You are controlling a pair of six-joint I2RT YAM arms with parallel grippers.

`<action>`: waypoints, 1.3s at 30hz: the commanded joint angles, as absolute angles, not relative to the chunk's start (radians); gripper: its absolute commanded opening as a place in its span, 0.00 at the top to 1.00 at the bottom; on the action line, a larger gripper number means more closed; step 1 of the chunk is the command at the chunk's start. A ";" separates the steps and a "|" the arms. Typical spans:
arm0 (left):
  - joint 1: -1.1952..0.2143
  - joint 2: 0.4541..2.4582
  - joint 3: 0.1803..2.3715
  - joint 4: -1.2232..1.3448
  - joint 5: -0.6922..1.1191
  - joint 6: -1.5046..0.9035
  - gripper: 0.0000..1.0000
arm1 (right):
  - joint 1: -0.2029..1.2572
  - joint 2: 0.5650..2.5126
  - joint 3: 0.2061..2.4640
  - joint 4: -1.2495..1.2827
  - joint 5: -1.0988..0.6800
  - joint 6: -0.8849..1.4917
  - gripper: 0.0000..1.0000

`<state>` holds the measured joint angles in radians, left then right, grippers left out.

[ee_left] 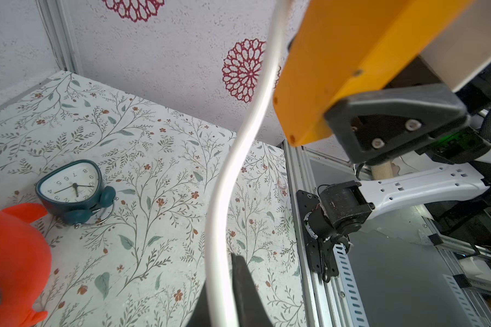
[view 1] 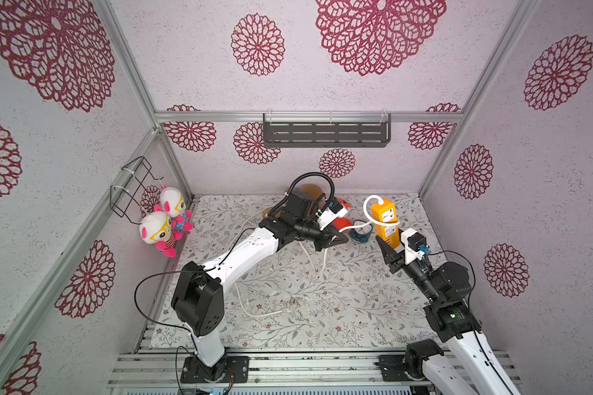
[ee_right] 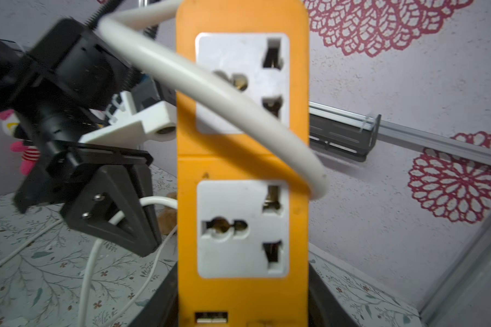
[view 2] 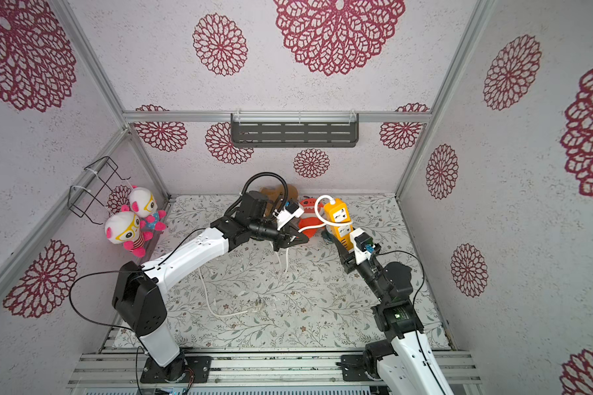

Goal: Wrap the cord around the power strip
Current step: Wrap the power cord around the power strip.

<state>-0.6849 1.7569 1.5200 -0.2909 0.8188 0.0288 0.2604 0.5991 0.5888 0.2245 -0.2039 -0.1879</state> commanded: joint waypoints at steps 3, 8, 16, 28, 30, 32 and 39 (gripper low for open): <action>-0.766 1.684 1.482 -0.278 0.762 0.065 0.88 | 0.261 0.626 0.709 0.080 0.072 -0.275 0.81; -0.821 1.657 1.527 -0.398 0.677 0.147 0.91 | 0.261 0.698 0.784 -0.077 0.118 -0.361 0.81; -0.870 1.704 1.809 -0.761 0.591 0.348 0.92 | 0.259 0.805 0.894 -0.343 0.069 -0.524 0.81; -0.871 1.834 2.124 -1.078 0.405 0.574 0.89 | 0.259 0.807 0.864 -0.617 -0.377 -0.722 0.83; -0.871 1.860 2.163 -1.110 0.415 0.589 0.88 | 0.259 0.794 0.843 -0.614 -0.438 -0.748 0.84; -0.871 1.877 2.192 -1.132 0.413 0.609 0.87 | 0.259 0.781 0.824 -0.600 -0.483 -0.752 0.84; -0.871 1.917 2.247 -1.166 0.399 0.674 0.82 | 0.260 0.800 0.794 -0.555 -0.638 -0.707 0.84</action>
<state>-0.8703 1.8984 2.2124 -1.1995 0.4091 0.5972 0.2489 0.8112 0.7807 -0.5888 -0.4477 -0.6777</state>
